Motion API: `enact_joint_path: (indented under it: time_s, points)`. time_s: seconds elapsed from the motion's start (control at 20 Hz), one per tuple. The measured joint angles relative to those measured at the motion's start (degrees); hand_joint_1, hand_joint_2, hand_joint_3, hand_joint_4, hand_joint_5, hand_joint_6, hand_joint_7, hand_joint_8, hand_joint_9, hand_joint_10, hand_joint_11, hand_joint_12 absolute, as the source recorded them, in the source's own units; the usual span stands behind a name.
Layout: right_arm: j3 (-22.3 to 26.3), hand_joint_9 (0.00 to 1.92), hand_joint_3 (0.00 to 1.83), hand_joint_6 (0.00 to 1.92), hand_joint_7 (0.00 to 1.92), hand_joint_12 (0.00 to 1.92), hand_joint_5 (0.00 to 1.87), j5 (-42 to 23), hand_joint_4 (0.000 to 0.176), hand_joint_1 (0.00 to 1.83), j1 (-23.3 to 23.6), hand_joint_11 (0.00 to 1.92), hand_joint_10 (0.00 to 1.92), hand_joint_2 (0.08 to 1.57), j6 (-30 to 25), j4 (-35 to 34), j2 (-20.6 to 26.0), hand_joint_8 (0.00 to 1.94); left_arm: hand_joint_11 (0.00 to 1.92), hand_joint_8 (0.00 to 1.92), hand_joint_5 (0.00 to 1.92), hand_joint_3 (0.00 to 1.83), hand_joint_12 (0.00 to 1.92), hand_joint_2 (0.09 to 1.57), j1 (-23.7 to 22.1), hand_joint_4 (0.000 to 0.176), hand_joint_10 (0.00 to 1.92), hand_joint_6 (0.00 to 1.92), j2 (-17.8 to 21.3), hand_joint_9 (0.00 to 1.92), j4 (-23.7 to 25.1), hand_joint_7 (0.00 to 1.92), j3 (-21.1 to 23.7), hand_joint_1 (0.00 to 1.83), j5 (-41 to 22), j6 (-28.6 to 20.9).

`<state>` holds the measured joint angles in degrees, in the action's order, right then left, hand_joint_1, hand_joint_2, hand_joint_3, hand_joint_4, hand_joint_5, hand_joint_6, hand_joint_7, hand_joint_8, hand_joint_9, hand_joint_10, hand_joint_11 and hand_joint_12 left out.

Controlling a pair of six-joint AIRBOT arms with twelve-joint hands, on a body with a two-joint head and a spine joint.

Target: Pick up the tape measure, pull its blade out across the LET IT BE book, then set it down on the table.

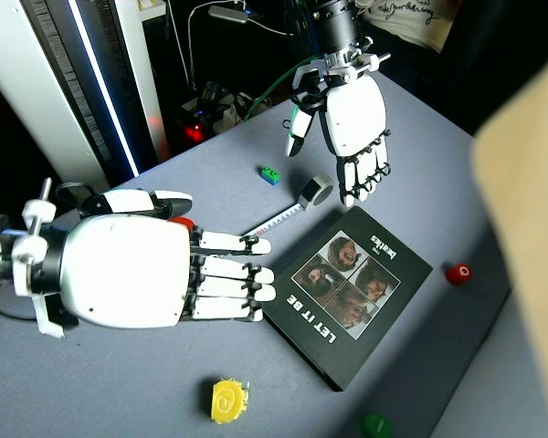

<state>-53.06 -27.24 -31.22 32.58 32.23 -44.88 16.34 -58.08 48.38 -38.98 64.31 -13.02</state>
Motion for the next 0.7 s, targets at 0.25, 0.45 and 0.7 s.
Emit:
enact_joint_path:
  time_s: [0.25,0.45,0.7]
  points:
    - [1.55,0.12,0.0,0.0,0.16,0.77,0.16,-0.83,0.12,0.0,0.46,0.0,0.01,1.11,6.16,-4.04,0.09,0.0,0.0,0.0,0.18,0.0,0.44,0.86,0.57,0.006,0.0,0.0,-0.35,0.11,1.27,0.11,0.96,0.97,-0.5,-1.51]
    - [4.02,0.12,0.0,0.0,0.16,0.77,0.16,4.35,0.12,0.0,2.89,0.0,0.0,1.11,18.6,-22.8,0.31,0.0,0.0,0.0,0.18,0.0,0.43,0.86,1.09,0.008,0.0,0.0,-0.35,0.1,0.92,0.11,2.75,0.97,-0.39,-2.08]
    - [5.7,0.14,0.0,0.01,0.17,0.83,0.18,5.35,0.12,0.02,2.64,0.0,0.0,1.1,25.42,-28.81,0.42,0.0,0.0,0.0,0.18,0.0,0.41,0.86,1.75,0.006,0.0,0.0,-0.35,0.1,1.42,0.12,3.78,0.96,-0.28,-2.08]
